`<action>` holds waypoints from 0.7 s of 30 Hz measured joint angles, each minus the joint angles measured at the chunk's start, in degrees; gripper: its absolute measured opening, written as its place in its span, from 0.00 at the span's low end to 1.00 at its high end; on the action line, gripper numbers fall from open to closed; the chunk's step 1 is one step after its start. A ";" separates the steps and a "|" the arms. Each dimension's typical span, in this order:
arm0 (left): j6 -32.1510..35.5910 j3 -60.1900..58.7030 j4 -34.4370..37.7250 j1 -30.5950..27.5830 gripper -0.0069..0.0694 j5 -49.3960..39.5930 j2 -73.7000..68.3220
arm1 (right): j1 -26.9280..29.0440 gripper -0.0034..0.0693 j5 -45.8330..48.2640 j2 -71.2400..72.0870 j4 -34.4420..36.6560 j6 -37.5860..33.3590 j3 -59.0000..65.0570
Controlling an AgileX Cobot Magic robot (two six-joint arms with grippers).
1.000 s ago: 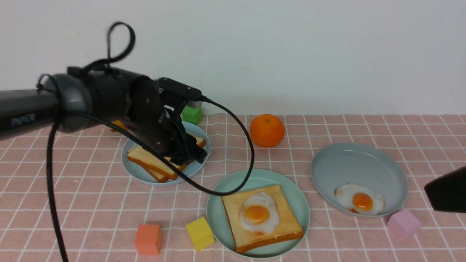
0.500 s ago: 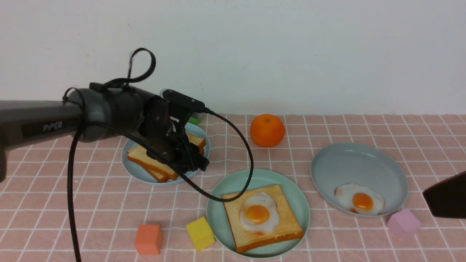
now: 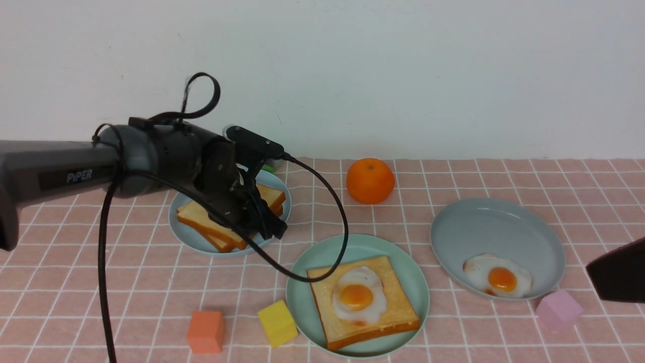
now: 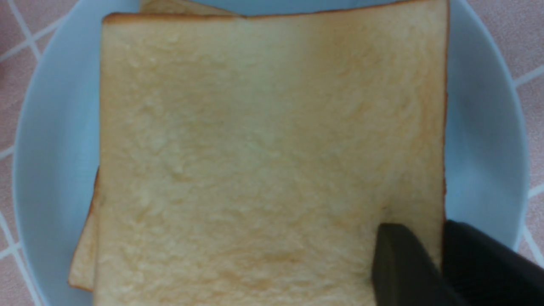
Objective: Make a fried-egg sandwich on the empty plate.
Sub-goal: Use the left arm to grab a slice of bread, then use the left arm to place a slice of bread on the fried egg in the middle
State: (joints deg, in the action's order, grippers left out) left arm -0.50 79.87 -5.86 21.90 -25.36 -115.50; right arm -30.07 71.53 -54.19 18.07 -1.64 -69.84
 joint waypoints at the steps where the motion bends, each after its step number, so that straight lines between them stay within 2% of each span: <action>1: 0.00 0.05 0.00 0.00 0.20 -0.05 0.00 | 0.00 0.07 0.00 0.00 0.19 0.00 0.00; 2: 0.00 0.05 0.00 0.00 0.19 -0.06 0.00 | 0.00 0.07 0.00 0.00 0.30 0.00 0.00; 3: 0.00 0.05 0.05 0.00 0.11 -0.11 0.00 | 0.00 0.07 0.00 0.00 0.96 0.00 0.00; 4: 0.00 0.05 0.05 0.00 0.11 -0.11 0.00 | 0.00 0.07 0.00 0.00 1.07 0.00 0.00; 21: -0.01 0.05 0.44 0.00 0.11 -2.86 9.59 | 0.00 0.07 0.00 1.37 2.25 0.00 0.00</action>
State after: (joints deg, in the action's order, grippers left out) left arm -0.51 79.92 -5.42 21.90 -28.22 -105.92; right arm -30.07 71.53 -52.81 20.32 -1.64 -69.84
